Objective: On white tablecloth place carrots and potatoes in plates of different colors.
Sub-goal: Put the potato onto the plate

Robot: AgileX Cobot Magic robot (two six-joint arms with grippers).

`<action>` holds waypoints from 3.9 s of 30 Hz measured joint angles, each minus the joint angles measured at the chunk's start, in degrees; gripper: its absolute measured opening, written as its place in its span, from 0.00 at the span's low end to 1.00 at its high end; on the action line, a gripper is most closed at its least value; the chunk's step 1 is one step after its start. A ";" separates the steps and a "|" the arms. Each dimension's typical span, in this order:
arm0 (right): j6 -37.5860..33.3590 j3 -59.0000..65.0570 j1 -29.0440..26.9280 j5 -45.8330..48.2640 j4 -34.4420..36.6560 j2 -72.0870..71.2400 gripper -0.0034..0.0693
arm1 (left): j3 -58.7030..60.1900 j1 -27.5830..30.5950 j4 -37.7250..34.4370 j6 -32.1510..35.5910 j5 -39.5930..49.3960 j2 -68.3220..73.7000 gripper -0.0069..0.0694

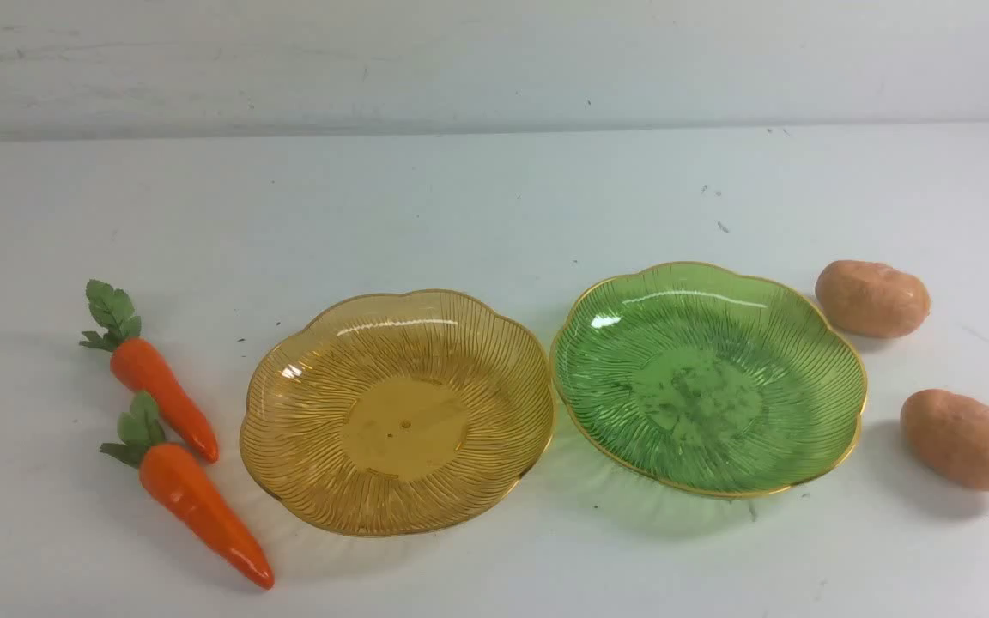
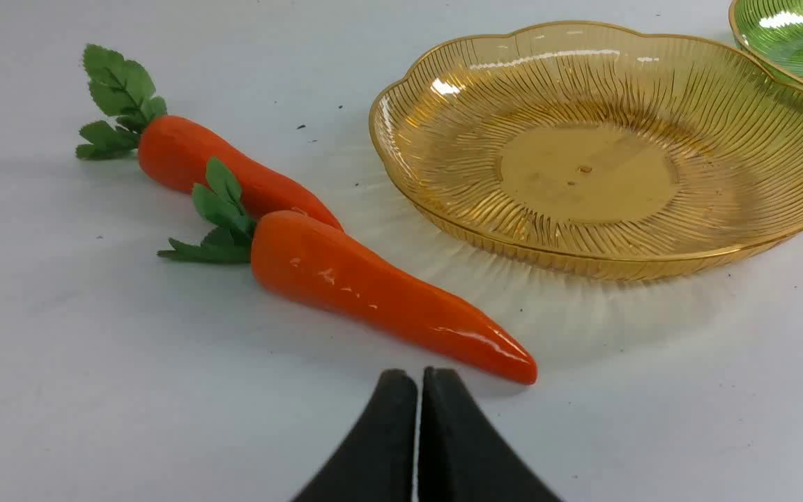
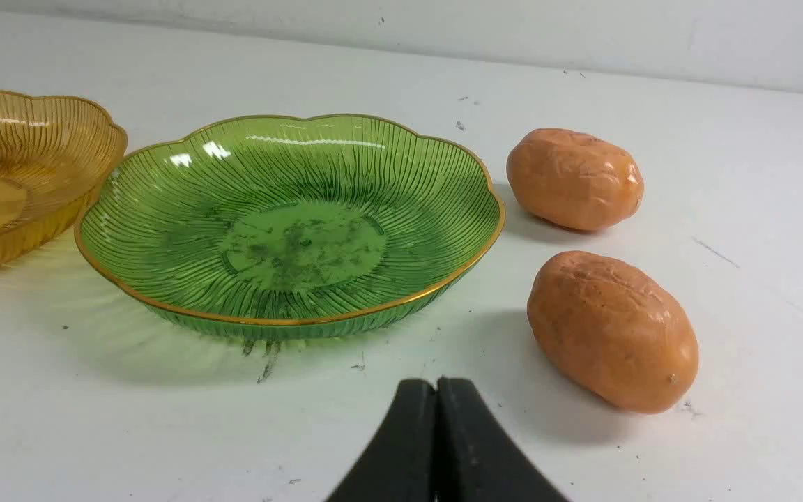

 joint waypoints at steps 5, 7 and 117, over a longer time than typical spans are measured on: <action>0.00 0.00 0.00 0.00 0.00 0.00 0.02 | 0.00 0.00 0.00 0.00 0.00 0.00 0.09; 0.00 0.00 0.00 0.00 0.00 0.00 0.02 | 0.00 0.00 0.00 0.00 0.00 0.00 0.09; 6.35 -73.84 0.00 43.65 -21.47 111.98 0.98 | 0.00 0.00 0.00 0.00 0.00 0.00 0.09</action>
